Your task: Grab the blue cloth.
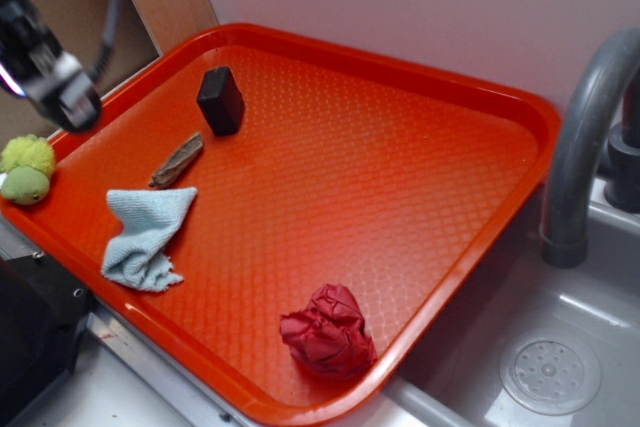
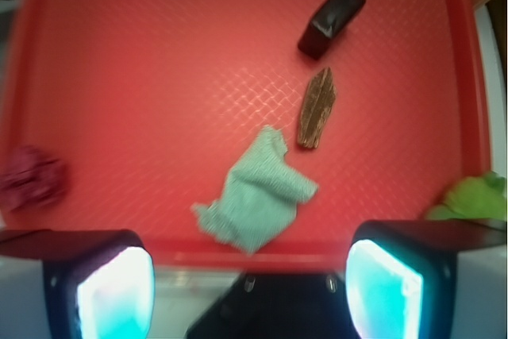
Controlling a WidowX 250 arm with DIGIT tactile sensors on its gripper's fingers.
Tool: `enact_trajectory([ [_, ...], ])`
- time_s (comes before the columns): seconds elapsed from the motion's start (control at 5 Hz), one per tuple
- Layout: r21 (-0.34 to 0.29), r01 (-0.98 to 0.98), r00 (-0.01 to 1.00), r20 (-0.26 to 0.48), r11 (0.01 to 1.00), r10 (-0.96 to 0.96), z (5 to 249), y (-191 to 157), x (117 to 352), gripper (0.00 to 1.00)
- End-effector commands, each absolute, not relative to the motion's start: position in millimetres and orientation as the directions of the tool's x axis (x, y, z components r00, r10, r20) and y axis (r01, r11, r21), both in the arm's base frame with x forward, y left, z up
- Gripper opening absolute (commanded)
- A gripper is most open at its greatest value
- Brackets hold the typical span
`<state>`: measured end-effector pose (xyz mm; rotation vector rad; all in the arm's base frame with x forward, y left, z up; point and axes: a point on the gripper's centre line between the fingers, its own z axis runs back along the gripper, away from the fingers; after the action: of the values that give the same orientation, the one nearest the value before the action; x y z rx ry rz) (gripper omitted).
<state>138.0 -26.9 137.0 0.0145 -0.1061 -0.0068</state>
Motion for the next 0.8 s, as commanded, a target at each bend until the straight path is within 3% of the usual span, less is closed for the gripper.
enact_trajectory([
  [0.0, 0.109, 0.073, 0.994, 0.071, 0.991, -0.081, 58.8, -1.1, 144.2, 1.00],
  [0.2, 0.076, 0.141, 0.988, 0.052, 0.987, -0.145, 35.1, 0.8, 149.5, 1.00],
  [0.4, 0.014, 0.178, 0.984, -0.016, 0.984, -0.177, 16.5, -2.6, 151.1, 1.00],
  [0.6, 0.016, 0.157, 0.987, 0.013, 0.987, -0.157, 22.0, -5.8, 150.8, 0.00],
])
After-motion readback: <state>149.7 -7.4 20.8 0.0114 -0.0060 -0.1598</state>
